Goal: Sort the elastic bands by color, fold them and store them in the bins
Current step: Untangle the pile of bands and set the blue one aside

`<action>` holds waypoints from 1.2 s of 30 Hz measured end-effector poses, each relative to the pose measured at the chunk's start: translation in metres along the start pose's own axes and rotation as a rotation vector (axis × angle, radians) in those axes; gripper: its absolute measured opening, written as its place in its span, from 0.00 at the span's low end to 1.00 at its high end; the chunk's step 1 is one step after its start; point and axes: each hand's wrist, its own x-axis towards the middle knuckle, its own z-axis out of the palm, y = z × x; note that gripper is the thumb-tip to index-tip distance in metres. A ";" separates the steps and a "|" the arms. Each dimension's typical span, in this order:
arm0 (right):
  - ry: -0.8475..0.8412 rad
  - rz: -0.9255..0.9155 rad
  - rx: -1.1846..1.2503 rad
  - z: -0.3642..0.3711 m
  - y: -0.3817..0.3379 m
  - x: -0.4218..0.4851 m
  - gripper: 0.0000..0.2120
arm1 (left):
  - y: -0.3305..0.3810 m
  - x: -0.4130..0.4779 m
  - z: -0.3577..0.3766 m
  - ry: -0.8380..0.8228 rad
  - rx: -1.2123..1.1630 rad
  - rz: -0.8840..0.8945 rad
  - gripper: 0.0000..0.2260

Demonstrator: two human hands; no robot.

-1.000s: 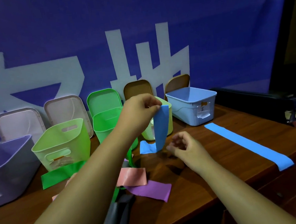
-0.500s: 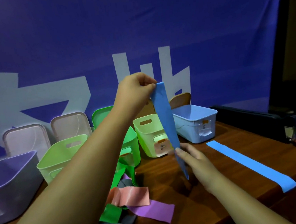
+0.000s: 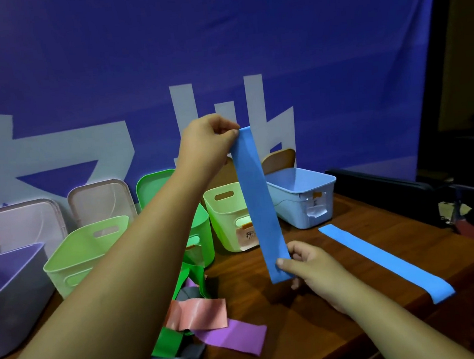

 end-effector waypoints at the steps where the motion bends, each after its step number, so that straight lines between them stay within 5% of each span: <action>1: -0.001 0.012 -0.024 -0.001 0.001 0.000 0.04 | -0.001 0.001 0.001 -0.004 -0.001 -0.007 0.05; 17: 0.013 0.086 -0.202 -0.040 -0.006 -0.027 0.05 | -0.031 0.015 0.058 -0.038 -0.019 -0.151 0.04; 36: 0.405 0.325 -0.446 -0.191 0.015 -0.087 0.08 | -0.060 -0.043 0.238 -0.271 -0.332 -0.472 0.03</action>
